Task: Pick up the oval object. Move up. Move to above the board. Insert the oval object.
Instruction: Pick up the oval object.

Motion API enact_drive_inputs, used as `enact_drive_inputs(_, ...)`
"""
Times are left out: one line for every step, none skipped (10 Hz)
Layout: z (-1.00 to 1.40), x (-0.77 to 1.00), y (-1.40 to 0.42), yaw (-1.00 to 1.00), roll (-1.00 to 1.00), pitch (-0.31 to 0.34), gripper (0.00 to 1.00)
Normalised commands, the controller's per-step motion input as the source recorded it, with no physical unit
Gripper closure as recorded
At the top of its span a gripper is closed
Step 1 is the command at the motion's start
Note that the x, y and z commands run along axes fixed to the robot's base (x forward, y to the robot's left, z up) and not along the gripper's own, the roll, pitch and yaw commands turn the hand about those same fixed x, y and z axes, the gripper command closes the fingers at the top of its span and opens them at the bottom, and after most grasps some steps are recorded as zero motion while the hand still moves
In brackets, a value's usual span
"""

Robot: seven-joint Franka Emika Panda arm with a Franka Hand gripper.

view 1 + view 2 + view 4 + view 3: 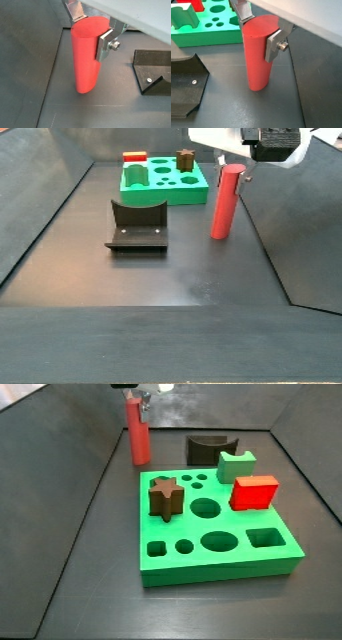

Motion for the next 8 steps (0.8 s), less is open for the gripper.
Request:
enact_drive_inputs(0.00, 0.00, 0.00, 0.00, 0.00, 0.000, 1.00)
enact_drive_inputs(0.00, 0.00, 0.00, 0.00, 0.00, 0.000, 1.00)
enact_drive_inputs(0.00, 0.00, 0.00, 0.00, 0.00, 0.000, 1.00)
enact_drive_inputs(0.00, 0.00, 0.00, 0.00, 0.00, 0.000, 1.00)
enact_drive_inputs(0.00, 0.00, 0.00, 0.00, 0.00, 0.000, 1.00)
enact_drive_inputs(0.00, 0.00, 0.00, 0.00, 0.00, 0.000, 1.00)
enact_drive_inputs(0.00, 0.00, 0.00, 0.00, 0.00, 0.000, 1.00)
enact_drive_inputs(0.00, 0.00, 0.00, 0.00, 0.00, 0.000, 1.00)
